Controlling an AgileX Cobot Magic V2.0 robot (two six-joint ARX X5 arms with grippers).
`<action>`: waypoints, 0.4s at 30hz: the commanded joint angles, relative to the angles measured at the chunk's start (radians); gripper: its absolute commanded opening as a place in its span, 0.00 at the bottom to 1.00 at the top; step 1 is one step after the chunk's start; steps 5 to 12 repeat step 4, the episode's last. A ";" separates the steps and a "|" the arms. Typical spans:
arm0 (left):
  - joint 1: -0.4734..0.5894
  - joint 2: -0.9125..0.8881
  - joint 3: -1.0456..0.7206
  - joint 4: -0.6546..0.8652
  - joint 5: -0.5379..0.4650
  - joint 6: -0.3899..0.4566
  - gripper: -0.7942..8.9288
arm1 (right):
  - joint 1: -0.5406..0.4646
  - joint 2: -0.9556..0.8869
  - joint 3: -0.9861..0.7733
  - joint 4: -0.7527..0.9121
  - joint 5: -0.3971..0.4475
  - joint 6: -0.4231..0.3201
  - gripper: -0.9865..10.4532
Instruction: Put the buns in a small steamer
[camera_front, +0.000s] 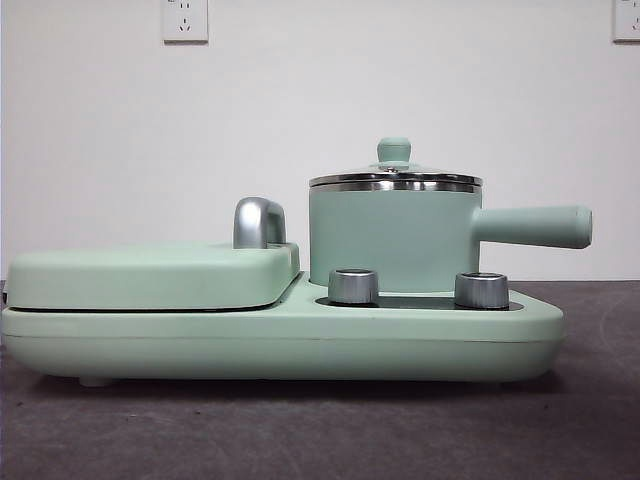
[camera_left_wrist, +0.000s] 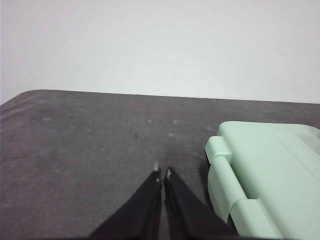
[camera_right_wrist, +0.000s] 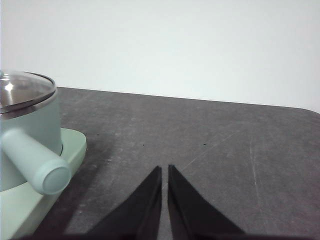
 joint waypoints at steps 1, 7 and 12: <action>-0.001 -0.002 -0.019 0.012 -0.002 0.000 0.09 | 0.003 0.000 -0.004 0.011 0.000 0.003 0.10; -0.001 -0.002 -0.019 0.012 -0.002 0.000 0.09 | 0.003 0.000 -0.004 0.011 0.000 0.003 0.10; -0.001 -0.002 -0.019 0.012 -0.002 0.000 0.09 | 0.003 0.000 -0.004 0.011 0.000 0.003 0.10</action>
